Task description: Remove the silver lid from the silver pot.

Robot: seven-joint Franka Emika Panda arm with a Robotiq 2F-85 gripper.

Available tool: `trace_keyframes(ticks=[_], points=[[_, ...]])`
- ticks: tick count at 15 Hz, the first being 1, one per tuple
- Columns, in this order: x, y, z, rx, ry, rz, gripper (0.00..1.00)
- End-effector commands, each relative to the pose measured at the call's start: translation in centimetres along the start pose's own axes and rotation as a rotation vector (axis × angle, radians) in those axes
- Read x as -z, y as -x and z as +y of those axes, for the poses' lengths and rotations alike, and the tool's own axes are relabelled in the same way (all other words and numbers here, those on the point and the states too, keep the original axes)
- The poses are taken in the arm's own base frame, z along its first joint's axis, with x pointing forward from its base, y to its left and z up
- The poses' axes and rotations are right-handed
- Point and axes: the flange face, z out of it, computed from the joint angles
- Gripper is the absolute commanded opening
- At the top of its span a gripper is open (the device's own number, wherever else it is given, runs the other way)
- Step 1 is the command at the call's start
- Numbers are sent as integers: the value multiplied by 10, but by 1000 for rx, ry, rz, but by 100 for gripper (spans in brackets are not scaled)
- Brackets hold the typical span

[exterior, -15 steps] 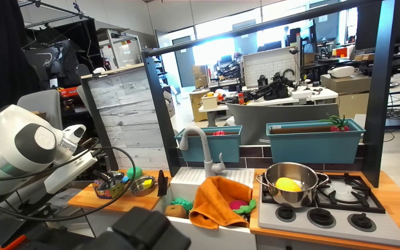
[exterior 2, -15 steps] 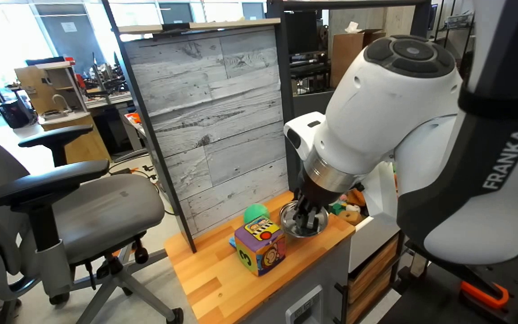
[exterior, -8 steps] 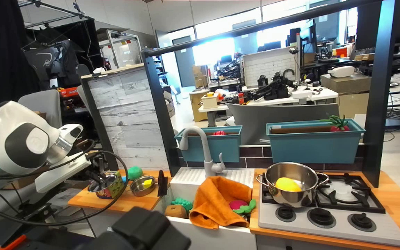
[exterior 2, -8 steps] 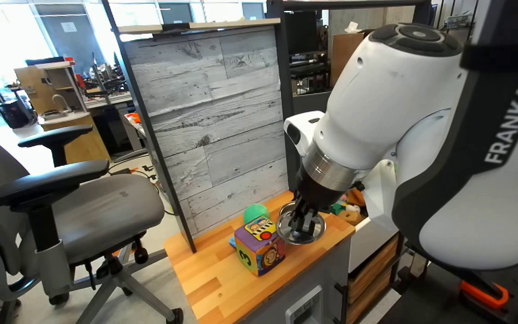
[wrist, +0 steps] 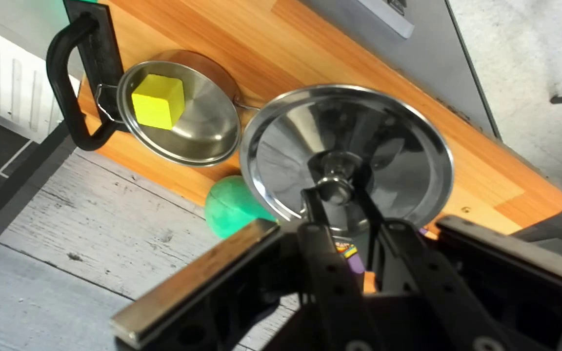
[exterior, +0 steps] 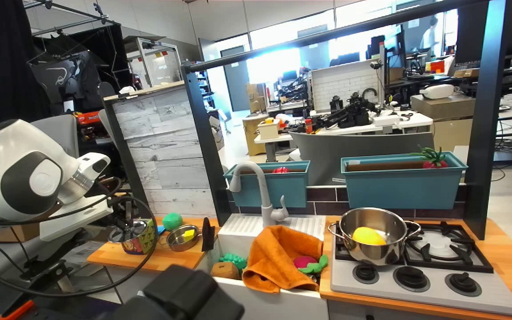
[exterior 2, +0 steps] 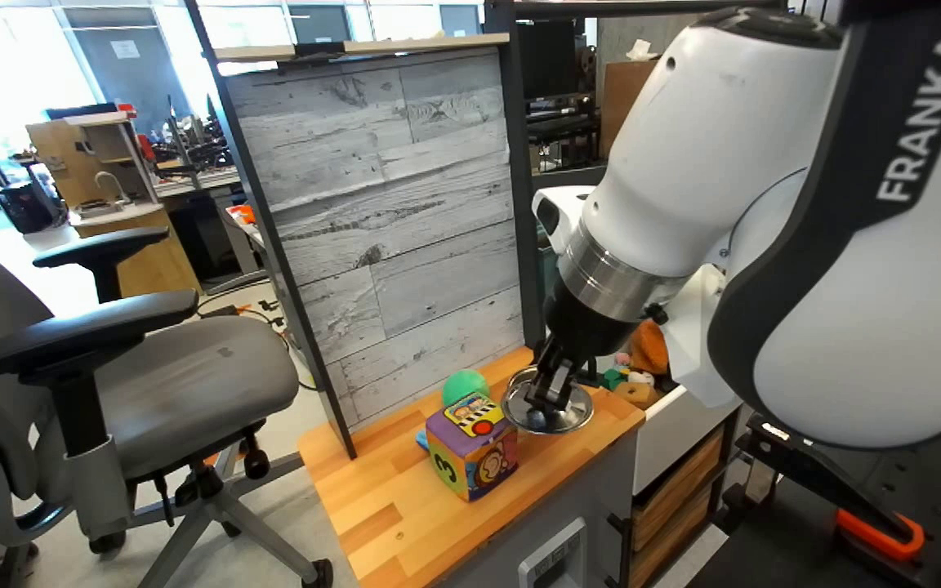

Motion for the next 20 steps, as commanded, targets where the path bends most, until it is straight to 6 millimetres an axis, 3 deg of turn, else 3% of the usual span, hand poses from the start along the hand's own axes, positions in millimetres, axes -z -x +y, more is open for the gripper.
trace_keyframes(ticks=[1,9,11,18,19,20], points=[[15,9,6,-71,-4,138,5],[11,16,21,-169,0,129,5],[10,17,24,-180,8,128,46],[5,21,16,-137,-38,70,96],[0,12,37,-136,-52,46,99],[-5,21,47,-152,-61,23,100]])
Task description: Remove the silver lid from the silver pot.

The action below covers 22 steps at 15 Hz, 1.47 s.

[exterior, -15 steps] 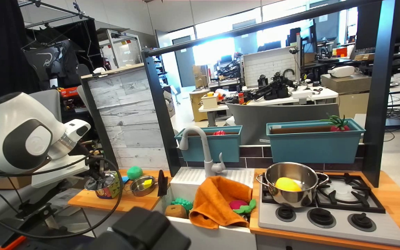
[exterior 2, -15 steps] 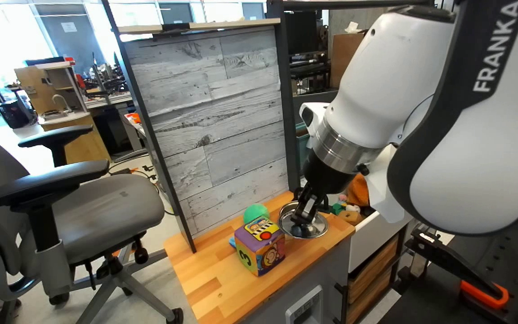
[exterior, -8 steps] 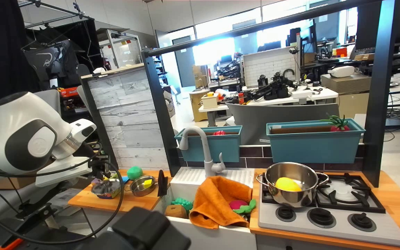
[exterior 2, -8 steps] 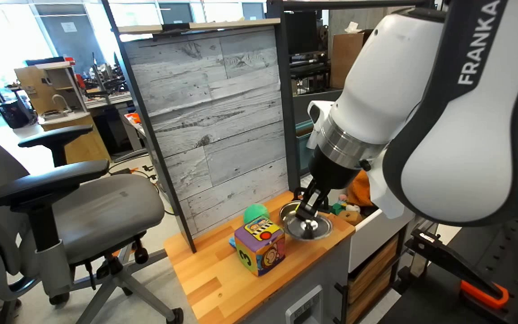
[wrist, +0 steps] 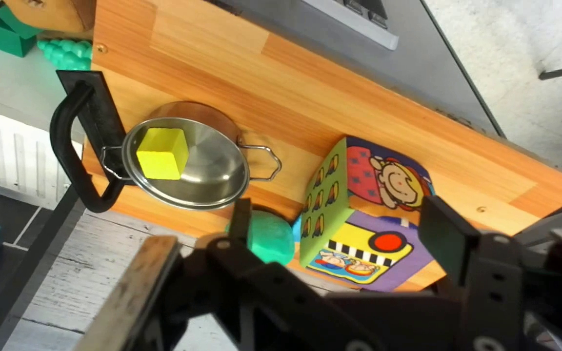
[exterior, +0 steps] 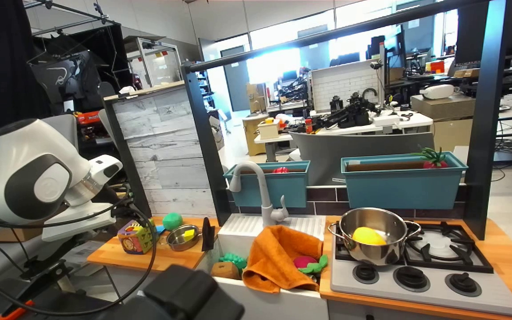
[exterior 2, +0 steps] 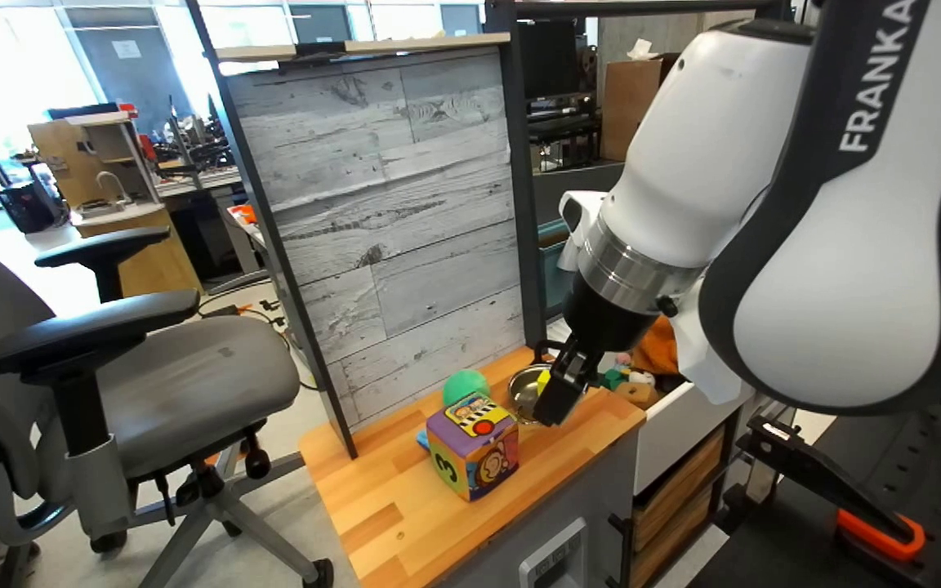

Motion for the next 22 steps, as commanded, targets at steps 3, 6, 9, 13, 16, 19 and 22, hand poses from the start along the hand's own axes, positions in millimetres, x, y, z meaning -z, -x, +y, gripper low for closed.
trace_keyframes(ticks=[3,6,9,13,16,19,22], points=[[-15,36,71,-66,-63,-51,100],[-46,91,123,-102,-115,-260,100],[-43,110,141,-115,-98,-318,100],[-61,141,162,-138,-119,-378,100],[-62,135,155,-124,-126,-374,100],[-62,135,155,-124,-127,-374,100],[-62,135,155,-124,-127,-374,100]])
